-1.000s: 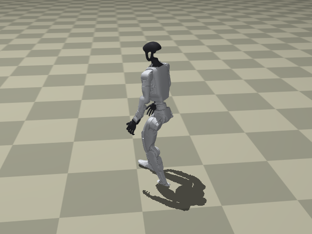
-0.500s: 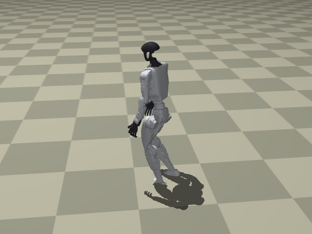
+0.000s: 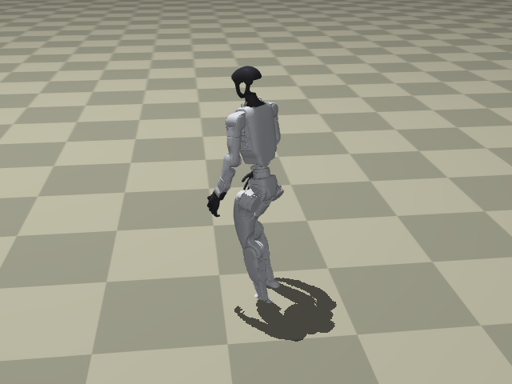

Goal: Walk

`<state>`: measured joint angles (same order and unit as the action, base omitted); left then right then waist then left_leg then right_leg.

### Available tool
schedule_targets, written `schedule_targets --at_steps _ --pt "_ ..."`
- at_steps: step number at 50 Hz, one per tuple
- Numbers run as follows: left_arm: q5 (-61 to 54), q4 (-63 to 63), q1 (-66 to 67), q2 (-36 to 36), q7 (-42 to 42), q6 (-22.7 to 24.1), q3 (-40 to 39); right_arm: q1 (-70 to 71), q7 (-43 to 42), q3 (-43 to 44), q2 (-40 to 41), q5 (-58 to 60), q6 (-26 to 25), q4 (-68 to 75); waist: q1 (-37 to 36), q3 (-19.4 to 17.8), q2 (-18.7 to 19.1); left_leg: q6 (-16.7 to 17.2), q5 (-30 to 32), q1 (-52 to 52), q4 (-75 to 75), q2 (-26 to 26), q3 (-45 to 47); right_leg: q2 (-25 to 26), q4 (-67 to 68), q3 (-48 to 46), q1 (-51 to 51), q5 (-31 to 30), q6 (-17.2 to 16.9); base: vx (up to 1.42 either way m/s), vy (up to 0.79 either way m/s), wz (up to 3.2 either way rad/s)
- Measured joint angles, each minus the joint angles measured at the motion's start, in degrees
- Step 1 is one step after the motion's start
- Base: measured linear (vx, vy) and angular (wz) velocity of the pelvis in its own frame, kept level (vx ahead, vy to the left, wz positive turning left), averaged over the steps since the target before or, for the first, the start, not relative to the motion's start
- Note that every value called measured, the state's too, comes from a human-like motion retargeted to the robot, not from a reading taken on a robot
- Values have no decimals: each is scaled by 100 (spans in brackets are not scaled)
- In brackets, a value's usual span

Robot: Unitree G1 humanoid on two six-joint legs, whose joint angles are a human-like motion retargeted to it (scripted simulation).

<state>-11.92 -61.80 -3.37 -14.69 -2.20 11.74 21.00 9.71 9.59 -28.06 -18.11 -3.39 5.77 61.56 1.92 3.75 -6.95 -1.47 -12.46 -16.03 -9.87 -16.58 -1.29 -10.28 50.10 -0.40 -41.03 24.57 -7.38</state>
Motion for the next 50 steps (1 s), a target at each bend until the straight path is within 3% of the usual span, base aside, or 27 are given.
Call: schedule_targets --at_steps 10,17,22,28,33,36,44,50 --pt "303 -248 170 -7 -289 -132 147 23 165 70 -133 169 -9 260 36 -95 -54 -57 148 220 280 -23 97 -124 483 -38 49 115 50 -1 -1 -12" --pt "503 -187 456 -113 -564 -110 88 166 88 291 -519 437 50 253 88 -162 -97 -141 -235 -2 -355 -96 233 -66 548 129 369 379 -19 1 0 -3" --pt "296 403 648 -304 -459 72 -351 267 -62 597 -801 533 68 269 24 -169 -8 -248 -748 -290 -1141 36 379 148 181 194 682 577 71 7 -1 -28" --pt "-292 1520 608 -453 260 350 -1199 250 -234 1050 -951 343 47 406 112 -188 54 -370 -1222 -374 -1808 177 430 466 396 434 817 629 105 8 2 -23" --pt "-723 1953 216 -420 898 436 -1538 225 -305 1235 -872 -65 74 501 536 -420 -120 -408 -1402 41 -1890 -88 390 398 2340 668 270 -210 -232 8 1 7" --pt "-784 1803 -155 -356 1055 415 -1496 241 -244 1200 -788 -275 105 532 700 -533 -111 -388 -1027 679 -862 -153 269 406 2706 785 -214 -508 -252 15 0 -16" --pt "-269 1323 -277 -93 541 435 -693 -153 76 897 -478 -156 -10 517 574 -283 440 -313 -420 1686 1076 366 28 918 -75 802 -711 -1114 -384 25 -5 -33" --pt "138 886 141 58 164 357 -188 -376 33 811 -232 0 -34 692 304 -63 384 -307 -891 1672 367 302 -224 916 -521 780 -423 -1276 -428 32 -14 -23"
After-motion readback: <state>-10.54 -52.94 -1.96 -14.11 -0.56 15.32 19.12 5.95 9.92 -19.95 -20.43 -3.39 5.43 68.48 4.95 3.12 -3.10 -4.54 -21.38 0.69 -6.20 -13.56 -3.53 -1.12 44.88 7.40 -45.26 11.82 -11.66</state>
